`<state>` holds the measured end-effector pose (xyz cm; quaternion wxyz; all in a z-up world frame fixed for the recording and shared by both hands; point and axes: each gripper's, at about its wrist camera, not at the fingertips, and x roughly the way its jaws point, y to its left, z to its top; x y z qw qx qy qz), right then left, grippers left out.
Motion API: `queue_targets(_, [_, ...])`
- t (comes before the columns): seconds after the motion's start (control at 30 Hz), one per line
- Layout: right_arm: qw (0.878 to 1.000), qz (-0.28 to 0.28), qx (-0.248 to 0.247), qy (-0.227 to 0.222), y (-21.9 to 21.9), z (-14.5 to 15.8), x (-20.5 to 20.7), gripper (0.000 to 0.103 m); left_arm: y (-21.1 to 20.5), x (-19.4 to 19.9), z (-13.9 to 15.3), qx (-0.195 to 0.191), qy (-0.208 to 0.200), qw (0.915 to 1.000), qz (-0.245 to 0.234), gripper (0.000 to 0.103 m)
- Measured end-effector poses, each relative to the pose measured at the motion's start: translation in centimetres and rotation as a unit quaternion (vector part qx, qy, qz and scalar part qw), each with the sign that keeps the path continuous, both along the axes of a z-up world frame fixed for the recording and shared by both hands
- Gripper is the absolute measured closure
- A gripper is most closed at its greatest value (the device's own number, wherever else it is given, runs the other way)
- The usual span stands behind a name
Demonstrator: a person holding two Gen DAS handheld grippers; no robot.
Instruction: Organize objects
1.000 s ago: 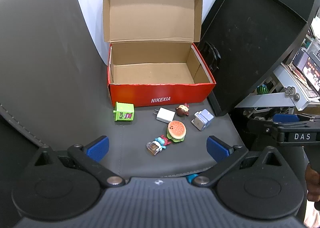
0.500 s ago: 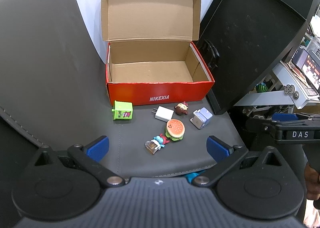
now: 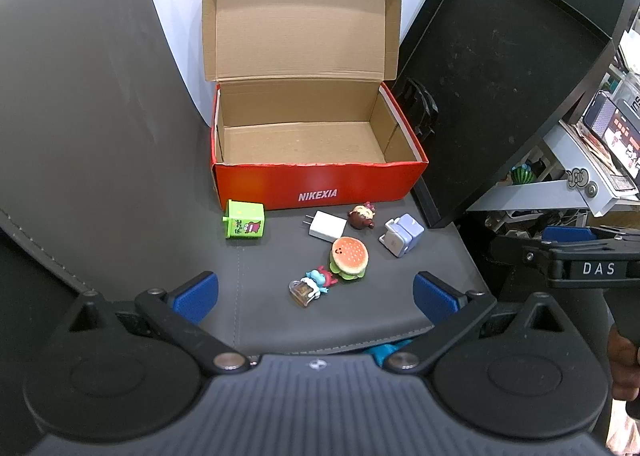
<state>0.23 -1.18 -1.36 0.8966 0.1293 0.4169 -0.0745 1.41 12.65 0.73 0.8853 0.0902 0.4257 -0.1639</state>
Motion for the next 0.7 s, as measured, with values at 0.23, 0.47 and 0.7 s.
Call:
queue_targets(0.23, [1.000, 0.004, -0.002, -0.001, 0.20, 0.10, -0.02, 0.000, -0.04, -0.09, -0.01, 0.000, 0.000, 1.0000, 0.000, 0.000])
queue_targets(0.47, [1.000, 0.003, -0.003, -0.002, 0.31, 0.07, -0.02, 0.000, -0.21, -0.07, -0.18, -0.002, 0.005, 1.0000, 0.001, 0.000])
queue_targets(0.7, [1.000, 0.000, -0.002, 0.002, 0.08, -0.31, 0.08, 0.000, -0.42, -0.18, -0.24, -0.001, 0.007, 1.0000, 0.001, 0.000])
